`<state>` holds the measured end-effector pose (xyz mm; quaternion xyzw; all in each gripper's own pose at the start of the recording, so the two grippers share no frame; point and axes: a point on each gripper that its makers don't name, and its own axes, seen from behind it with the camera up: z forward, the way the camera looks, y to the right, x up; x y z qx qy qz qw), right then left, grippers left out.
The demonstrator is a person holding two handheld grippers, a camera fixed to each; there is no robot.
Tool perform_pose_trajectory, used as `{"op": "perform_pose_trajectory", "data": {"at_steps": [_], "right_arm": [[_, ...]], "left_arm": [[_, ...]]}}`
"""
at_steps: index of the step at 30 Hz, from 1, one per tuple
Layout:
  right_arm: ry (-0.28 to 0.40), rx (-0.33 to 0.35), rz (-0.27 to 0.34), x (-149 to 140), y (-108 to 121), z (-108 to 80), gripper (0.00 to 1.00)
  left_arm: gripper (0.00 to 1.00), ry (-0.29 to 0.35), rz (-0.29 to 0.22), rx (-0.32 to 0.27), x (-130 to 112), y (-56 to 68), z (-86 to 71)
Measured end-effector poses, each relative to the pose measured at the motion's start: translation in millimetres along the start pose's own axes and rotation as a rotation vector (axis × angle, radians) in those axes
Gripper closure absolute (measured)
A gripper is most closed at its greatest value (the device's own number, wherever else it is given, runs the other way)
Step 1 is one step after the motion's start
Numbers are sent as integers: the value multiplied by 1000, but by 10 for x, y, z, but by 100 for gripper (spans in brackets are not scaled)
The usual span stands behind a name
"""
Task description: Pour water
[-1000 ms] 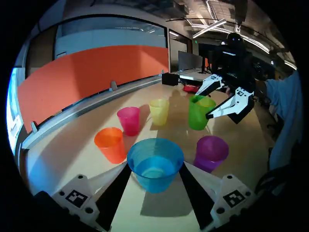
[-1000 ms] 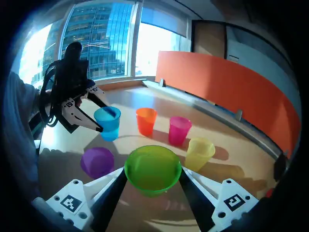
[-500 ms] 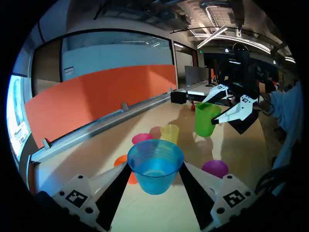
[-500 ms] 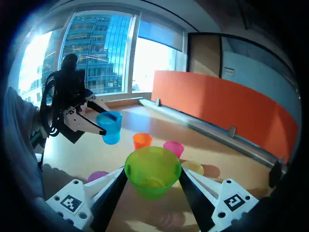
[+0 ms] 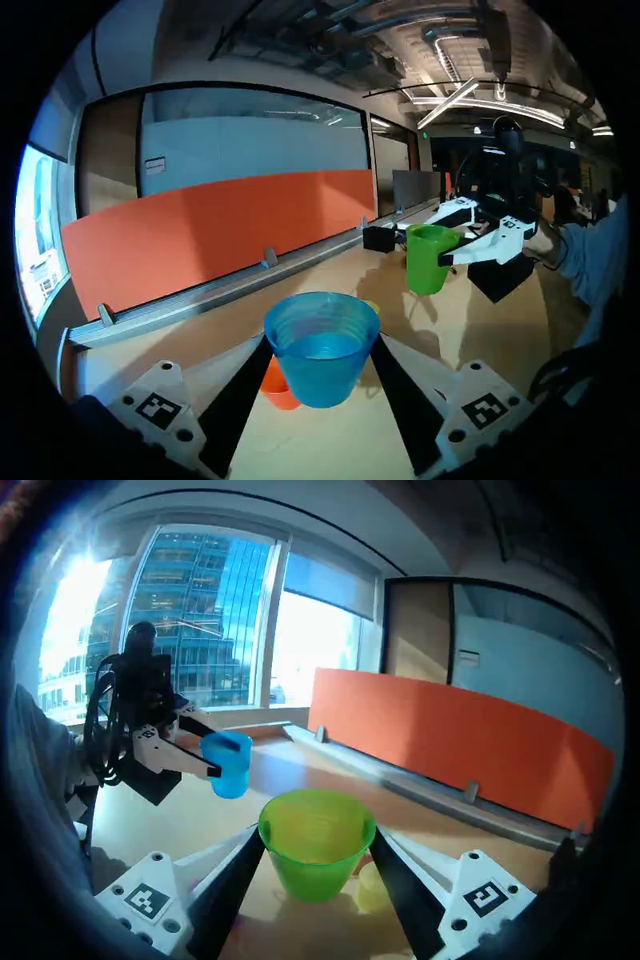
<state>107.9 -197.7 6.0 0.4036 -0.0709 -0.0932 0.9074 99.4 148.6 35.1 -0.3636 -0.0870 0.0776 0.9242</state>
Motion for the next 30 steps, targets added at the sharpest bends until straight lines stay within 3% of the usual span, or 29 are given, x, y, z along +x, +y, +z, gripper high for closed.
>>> {"op": "perform_pose_trajectory", "data": {"at_steps": [18,30], "right_arm": [[126,12,14,473,-107,76,8],[133,14,0,546,-147,114,8]], "left_arm": [[15,107,-39,11,420,-61,-152],[15,139,-22,10,613,-81,-208]]}}
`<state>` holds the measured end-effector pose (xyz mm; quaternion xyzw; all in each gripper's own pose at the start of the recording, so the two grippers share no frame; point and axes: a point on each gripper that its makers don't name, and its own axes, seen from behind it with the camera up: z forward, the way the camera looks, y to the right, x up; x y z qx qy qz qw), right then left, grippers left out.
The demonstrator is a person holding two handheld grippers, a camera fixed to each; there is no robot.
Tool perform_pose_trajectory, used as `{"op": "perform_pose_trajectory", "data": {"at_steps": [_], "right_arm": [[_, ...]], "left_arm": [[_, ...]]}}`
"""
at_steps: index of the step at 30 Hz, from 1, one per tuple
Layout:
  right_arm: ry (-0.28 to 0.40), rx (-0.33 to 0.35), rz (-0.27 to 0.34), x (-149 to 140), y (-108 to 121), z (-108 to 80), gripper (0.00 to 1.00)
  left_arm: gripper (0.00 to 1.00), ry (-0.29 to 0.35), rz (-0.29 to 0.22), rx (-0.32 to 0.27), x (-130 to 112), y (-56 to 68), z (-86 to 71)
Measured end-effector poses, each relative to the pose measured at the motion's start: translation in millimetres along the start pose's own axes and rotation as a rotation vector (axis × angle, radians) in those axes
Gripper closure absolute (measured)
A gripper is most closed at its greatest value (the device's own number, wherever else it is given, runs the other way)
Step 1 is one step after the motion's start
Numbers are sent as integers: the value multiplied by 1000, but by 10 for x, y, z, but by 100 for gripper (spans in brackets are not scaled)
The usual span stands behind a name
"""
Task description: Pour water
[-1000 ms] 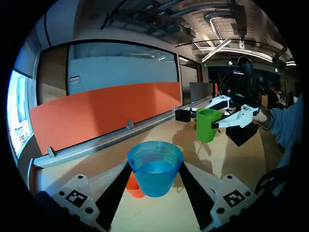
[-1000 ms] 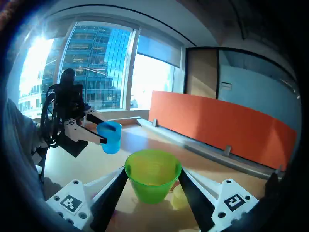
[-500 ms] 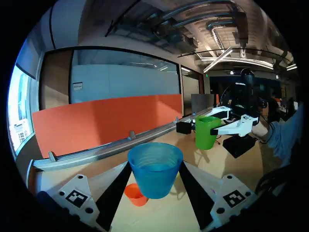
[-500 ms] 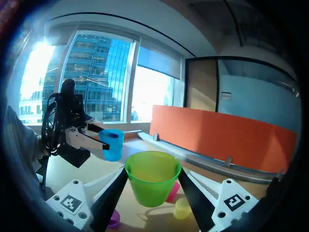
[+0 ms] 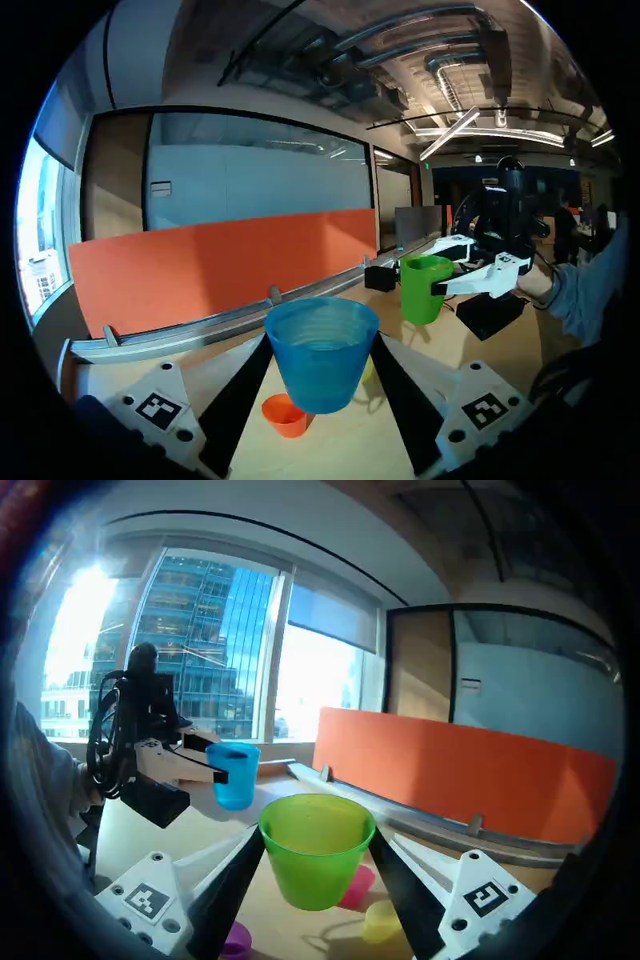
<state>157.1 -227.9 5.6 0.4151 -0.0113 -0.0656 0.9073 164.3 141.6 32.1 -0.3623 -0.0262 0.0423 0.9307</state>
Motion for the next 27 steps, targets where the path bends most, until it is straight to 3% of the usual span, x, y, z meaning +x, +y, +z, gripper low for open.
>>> {"op": "perform_pose_trajectory", "data": {"at_steps": [6,15,27], "right_arm": [[2,-1,1,-9,13,-8,8],[8,9,5,-14,0,-5,8],[9,29,13,-80,-85,51,8]], "left_arm": [[15,12,7,-1,85,2,10],[15,36,75,12,286,-3,30],[15,48,224,39,542,-20,55]]}}
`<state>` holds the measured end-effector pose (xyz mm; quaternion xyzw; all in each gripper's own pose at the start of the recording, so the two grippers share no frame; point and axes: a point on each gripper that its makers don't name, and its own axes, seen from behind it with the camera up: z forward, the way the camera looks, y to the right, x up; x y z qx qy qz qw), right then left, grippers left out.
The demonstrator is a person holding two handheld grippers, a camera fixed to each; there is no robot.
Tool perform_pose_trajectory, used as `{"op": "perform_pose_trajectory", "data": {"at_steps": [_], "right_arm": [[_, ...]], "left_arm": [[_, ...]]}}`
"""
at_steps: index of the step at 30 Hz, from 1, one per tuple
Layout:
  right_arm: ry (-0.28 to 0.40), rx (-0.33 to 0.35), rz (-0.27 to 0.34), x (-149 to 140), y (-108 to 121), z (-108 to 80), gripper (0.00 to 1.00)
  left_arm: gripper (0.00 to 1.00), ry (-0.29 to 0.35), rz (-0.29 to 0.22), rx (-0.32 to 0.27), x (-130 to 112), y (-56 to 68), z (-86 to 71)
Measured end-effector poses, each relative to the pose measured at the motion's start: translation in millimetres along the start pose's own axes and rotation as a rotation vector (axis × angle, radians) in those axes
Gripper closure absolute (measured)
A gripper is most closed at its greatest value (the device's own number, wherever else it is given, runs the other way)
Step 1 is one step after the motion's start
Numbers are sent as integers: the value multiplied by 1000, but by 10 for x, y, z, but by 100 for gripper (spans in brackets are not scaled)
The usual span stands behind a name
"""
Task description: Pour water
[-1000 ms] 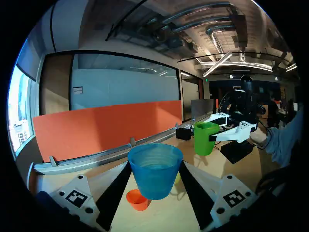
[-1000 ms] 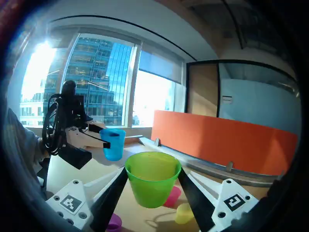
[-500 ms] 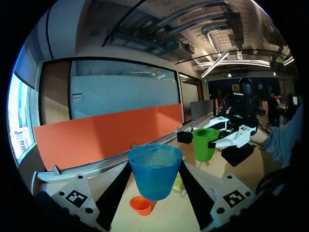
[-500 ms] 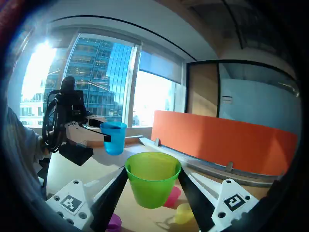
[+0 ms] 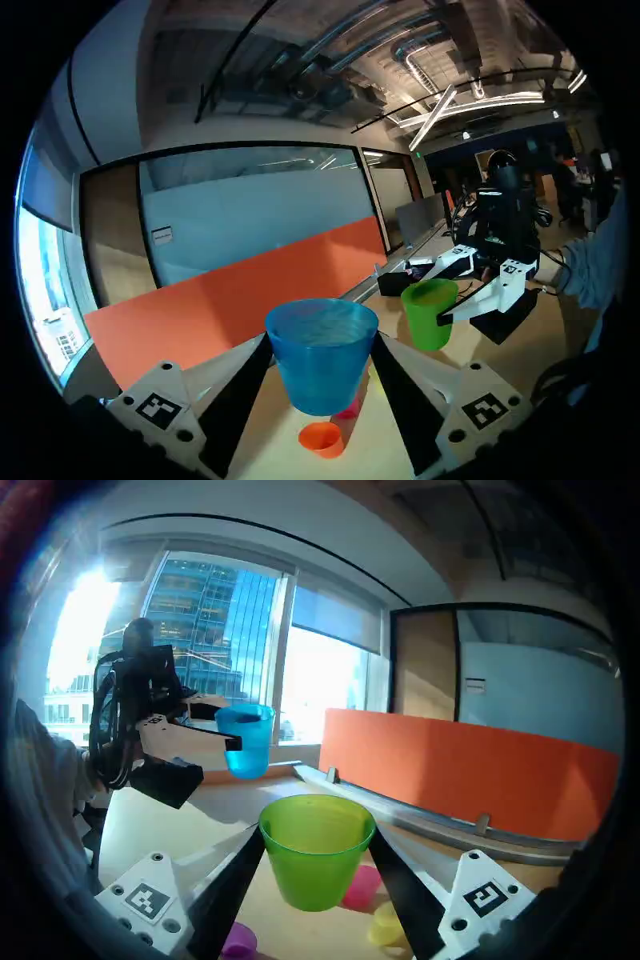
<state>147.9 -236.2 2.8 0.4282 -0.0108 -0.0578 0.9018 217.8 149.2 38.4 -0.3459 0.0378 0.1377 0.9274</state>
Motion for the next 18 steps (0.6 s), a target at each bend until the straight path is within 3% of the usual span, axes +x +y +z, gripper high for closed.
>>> {"op": "perform_pose_trajectory", "data": {"at_steps": [18], "right_arm": [[-23,66,1,-162,-279,177,8]], "left_arm": [[15,8,223,39,311,28,128]]}}
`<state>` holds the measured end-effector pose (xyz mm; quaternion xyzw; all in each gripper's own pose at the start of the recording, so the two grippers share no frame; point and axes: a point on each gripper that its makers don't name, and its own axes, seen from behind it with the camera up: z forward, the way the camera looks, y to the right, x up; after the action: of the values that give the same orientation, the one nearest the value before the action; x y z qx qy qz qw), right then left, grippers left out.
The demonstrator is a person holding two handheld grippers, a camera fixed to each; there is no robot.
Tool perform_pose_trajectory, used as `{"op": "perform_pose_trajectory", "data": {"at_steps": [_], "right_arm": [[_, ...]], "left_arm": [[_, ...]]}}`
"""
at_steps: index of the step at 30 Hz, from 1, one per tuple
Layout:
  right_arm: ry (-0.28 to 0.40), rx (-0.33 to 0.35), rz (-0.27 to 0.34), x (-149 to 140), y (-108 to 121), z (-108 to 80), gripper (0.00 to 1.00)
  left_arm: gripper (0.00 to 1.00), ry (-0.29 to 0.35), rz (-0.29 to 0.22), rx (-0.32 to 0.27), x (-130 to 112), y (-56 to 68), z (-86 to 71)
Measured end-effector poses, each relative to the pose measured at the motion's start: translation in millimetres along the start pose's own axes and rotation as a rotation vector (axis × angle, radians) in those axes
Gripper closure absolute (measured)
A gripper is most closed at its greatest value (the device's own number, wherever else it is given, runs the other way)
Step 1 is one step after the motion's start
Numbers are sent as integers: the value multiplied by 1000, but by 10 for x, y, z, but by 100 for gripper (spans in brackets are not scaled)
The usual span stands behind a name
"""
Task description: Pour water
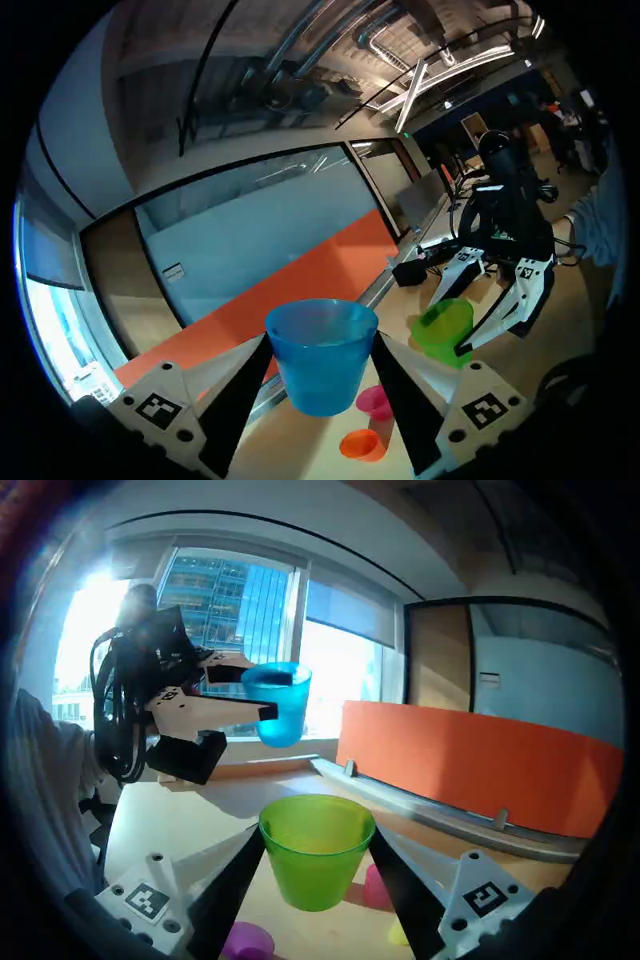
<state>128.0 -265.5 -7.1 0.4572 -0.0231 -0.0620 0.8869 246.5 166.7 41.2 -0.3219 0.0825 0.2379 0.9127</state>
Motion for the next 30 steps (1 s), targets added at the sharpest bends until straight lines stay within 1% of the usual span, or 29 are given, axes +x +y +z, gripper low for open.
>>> {"op": "perform_pose_trajectory", "data": {"at_steps": [11,20,30], "right_arm": [[-18,37,5,-132,-158,100,8],[-30,60,7,-233,-245,160,8],[-31,85,8,-263,-336,213,8]], "left_arm": [[15,2,118,13,156,-19,85],[15,9,226,22,299,14,66],[15,14,321,30,444,38,101]]}}
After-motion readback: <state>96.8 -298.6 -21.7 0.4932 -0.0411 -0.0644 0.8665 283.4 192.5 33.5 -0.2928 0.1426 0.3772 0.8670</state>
